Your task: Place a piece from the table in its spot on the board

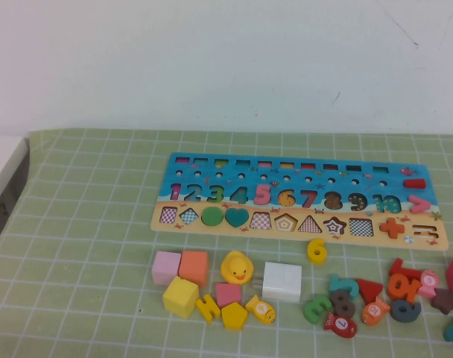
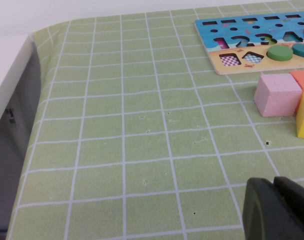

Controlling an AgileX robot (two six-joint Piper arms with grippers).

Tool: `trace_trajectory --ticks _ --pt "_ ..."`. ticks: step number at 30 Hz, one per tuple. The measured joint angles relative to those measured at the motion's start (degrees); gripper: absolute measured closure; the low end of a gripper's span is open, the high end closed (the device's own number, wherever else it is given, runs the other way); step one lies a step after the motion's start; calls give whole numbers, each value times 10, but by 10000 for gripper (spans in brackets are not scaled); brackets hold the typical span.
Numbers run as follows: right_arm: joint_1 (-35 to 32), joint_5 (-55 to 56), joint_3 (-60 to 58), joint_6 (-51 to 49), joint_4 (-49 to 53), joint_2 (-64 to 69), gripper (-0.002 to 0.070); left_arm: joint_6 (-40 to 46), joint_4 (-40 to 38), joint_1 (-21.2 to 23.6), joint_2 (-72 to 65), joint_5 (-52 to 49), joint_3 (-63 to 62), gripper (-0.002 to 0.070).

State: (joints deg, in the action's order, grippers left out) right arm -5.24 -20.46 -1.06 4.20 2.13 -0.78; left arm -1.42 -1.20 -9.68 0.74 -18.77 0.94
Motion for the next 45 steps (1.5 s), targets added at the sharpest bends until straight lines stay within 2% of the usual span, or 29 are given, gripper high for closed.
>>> trace_trajectory --ticks 15,19,23,33,35,39,45 --pt "0 29 -4 0 0 0 679 0 0 0 0 0 0 677" --pt "0 71 -5 0 0 0 679 0 0 0 0 0 0 677" --pt "0 198 -5 0 0 0 679 0 0 0 0 0 0 677" --pt "0 622 -5 1 -4 0 679 0 0 0 0 0 0 677" --pt "0 663 -5 1 -21 0 679 0 0 0 0 0 0 677" --pt "0 640 1 -4 -60 0 679 0 0 0 0 0 0 677" --pt "0 477 119 -10 -67 0 679 0 0 0 0 0 0 677"
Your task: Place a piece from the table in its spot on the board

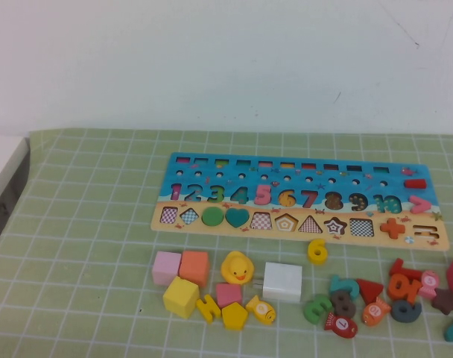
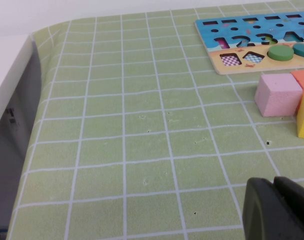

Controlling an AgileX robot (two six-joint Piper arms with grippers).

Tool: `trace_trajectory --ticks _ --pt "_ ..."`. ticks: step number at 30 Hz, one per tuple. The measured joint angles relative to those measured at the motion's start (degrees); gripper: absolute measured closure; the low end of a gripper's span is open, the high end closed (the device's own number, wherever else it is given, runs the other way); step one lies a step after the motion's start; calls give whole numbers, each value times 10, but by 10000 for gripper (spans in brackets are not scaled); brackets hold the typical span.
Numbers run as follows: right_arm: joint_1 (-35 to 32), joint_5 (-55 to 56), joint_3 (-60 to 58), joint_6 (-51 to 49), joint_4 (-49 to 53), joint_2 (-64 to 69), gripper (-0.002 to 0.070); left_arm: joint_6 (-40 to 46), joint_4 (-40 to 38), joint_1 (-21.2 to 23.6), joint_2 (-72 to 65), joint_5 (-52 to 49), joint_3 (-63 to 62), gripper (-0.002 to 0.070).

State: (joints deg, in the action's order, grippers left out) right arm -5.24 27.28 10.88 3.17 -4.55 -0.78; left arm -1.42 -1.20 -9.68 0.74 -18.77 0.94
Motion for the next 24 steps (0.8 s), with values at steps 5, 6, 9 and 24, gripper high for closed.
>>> trace_trajectory --ticks 5,6,9,24 --pt "0 -233 166 -28 -1 41 679 0 0 0 0 0 0 677" --pt "0 -294 201 -32 -3 60 679 0 0 0 0 0 0 677" --pt "0 -480 296 -43 -19 132 679 0 0 0 0 0 0 677" --pt "0 -767 393 97 -270 470 679 0 0 0 0 0 0 677"
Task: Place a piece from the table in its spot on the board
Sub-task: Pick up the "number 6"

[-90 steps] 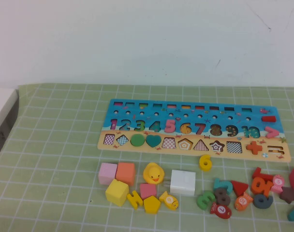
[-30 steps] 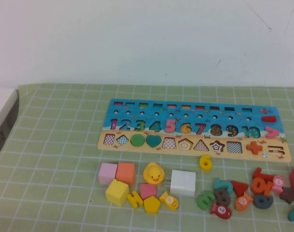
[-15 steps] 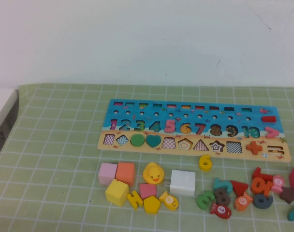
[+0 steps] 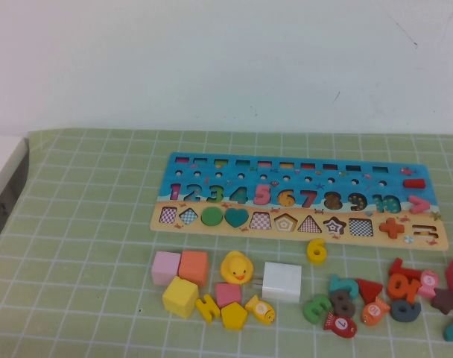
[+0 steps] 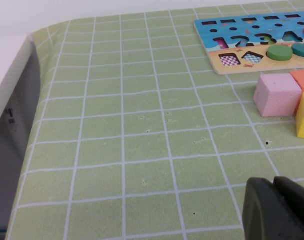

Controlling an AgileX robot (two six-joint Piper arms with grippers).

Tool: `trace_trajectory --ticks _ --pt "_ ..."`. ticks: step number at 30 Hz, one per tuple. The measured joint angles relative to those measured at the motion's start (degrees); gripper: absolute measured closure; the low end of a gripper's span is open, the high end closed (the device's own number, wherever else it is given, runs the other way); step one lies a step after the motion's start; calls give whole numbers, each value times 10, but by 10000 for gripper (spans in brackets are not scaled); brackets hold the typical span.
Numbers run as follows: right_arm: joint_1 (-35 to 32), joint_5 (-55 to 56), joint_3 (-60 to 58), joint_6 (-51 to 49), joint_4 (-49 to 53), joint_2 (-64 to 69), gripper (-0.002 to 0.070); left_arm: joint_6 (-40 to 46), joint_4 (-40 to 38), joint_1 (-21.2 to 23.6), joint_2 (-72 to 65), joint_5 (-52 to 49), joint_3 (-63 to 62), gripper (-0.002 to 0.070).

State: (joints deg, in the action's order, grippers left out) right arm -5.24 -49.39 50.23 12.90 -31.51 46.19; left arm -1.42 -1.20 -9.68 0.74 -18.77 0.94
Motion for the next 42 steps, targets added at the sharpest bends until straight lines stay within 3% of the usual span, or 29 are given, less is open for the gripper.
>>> trace_trajectory --ticks 5,11,17,24,30,34,39,42 --pt "0 10 2 101 -70 118 677 0 0 0 0 0 0 677" --pt "37 45 14 130 -57 277 674 0 0 0 0 0 0 677" --pt "162 104 59 39 53 388 673 0 0 0 0 0 0 677" --pt "310 58 186 -43 203 496 673 0 0 0 0 0 0 677" --pt "363 13 301 -139 315 577 656 0 0 0 0 0 0 677" --pt "365 -10 359 -183 325 627 557 0 0 0 0 0 0 677" --pt "365 -23 423 -238 330 690 339 0 0 0 0 0 0 677" --pt "365 -44 461 -272 345 722 286 0 0 0 0 0 0 677"
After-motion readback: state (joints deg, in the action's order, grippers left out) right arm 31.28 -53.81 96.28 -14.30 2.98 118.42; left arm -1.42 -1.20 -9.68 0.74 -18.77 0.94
